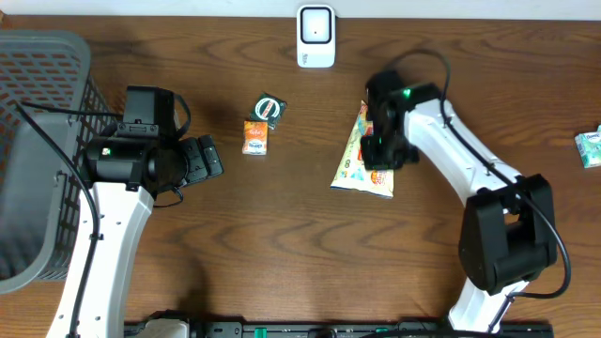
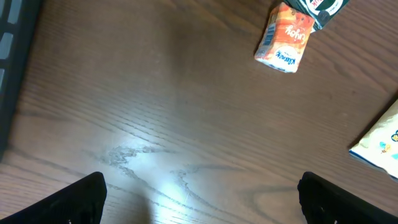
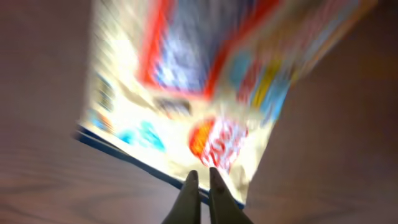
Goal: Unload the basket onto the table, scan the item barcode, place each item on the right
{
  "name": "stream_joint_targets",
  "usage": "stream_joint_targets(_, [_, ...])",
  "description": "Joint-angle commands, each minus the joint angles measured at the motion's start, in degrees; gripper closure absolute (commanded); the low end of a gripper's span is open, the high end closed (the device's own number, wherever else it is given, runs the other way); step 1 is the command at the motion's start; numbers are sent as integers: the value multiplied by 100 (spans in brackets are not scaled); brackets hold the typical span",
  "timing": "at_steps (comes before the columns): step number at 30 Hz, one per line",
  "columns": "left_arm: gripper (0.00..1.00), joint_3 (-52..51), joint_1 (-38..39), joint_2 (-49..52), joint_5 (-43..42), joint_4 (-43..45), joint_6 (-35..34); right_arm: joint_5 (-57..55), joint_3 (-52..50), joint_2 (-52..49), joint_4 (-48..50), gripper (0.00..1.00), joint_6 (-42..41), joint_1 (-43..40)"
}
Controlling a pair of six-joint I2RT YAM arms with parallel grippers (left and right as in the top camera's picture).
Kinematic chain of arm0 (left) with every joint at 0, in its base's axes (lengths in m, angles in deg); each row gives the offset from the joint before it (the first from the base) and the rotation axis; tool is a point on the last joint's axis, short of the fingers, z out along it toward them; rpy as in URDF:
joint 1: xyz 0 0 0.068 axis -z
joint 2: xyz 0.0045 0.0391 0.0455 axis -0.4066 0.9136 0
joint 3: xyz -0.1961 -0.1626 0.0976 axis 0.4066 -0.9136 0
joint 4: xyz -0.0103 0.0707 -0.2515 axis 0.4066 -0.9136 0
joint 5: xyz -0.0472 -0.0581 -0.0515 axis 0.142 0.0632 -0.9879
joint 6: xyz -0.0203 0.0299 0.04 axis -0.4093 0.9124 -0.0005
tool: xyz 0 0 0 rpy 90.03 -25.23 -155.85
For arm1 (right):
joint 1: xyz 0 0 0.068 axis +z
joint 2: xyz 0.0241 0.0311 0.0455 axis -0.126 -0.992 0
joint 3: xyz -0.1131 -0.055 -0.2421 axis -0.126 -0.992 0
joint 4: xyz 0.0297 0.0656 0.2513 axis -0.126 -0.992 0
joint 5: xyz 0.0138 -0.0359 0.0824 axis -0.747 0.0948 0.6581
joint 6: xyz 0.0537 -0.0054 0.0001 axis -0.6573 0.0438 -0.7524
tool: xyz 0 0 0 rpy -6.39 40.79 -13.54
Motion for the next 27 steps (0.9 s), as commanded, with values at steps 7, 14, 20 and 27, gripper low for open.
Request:
stream_joint_targets(7, [2,4,-31,0,15,-33,11,-70,385,-2,979,81,11,-59])
stream_joint_targets(14, [2,4,-31,0,15,-33,11,-358,-28,-2,1740,88,-87,-59])
stream_joint_targets(20, [2,4,-31,0,15,-33,11,-1008,-737,-2,2420,96,-527,-74])
stream_joint_targets(27, [2,4,-31,0,13,-33,11,-1012,-1576,-9,3106,93,-525,-101])
